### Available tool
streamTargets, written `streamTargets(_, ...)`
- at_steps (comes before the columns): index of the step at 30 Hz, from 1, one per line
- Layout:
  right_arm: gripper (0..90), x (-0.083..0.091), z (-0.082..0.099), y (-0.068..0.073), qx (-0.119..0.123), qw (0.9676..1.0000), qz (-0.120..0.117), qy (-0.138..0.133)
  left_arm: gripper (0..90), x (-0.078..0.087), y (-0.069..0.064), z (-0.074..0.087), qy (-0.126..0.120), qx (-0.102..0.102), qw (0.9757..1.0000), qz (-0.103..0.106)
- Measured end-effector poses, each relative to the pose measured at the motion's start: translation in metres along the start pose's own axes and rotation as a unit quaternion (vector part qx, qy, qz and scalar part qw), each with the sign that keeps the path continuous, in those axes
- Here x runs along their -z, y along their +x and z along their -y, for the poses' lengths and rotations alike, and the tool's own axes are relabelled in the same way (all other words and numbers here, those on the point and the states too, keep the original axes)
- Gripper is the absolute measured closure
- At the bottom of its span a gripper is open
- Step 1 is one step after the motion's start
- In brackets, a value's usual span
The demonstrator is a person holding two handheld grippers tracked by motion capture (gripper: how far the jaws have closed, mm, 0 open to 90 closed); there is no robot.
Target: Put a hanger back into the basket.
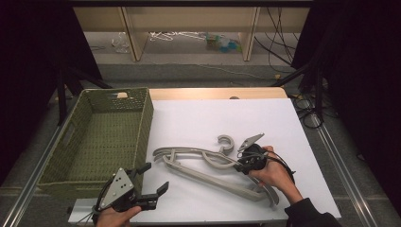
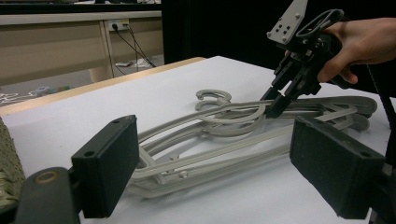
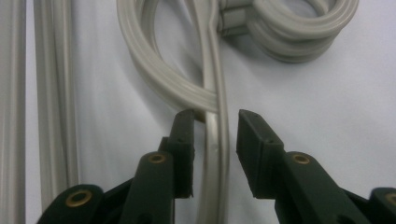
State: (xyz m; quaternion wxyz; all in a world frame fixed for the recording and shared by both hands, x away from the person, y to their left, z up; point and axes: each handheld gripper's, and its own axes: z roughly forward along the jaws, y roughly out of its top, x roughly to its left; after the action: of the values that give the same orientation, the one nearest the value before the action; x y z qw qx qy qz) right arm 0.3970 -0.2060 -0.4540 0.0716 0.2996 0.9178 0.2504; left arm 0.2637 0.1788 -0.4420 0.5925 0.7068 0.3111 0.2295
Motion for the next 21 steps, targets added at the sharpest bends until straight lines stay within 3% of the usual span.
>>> streamTargets(1,72.9,0.001,0.000,-0.001,-0.004,0.9999,-0.010,0.006,15.8,0.000,-0.001,0.000,0.000,0.009,1.0000,-0.001)
streamTargets(5,79.3,0.002,0.000,0.000,0.015,0.9999,-0.002,0.007,15.8,0.000,0.000,0.000,0.000,-0.001,1.0000,0.002)
streamTargets(11,80.5,0.008,-0.003,0.001,0.044,0.9990,0.004,0.007,15.8,-0.001,-0.001,0.000,-0.002,0.010,0.9999,0.000)
streamTargets(14,81.1,0.012,-0.004,0.001,0.048,0.9988,0.008,-0.002,15.8,0.000,-0.001,0.000,-0.001,0.007,1.0000,0.001)
streamTargets(15,81.2,0.014,-0.004,0.002,0.047,0.9989,0.008,-0.005,15.8,0.000,0.001,-0.001,-0.001,-0.004,1.0000,0.002)
streamTargets(18,81.2,0.020,-0.006,0.003,0.056,0.9982,0.016,-0.012,15.8,0.000,0.001,-0.001,-0.002,-0.002,1.0000,0.001)
streamTargets(19,81.5,0.026,-0.008,0.005,0.058,0.9976,0.028,-0.026,15.8,0.001,0.002,-0.001,-0.003,-0.003,1.0000,0.000)
streamTargets(21,81.5,0.028,-0.009,0.006,0.060,0.9974,0.025,-0.032,15.8,0.001,0.002,-0.002,-0.004,-0.002,1.0000,0.000)
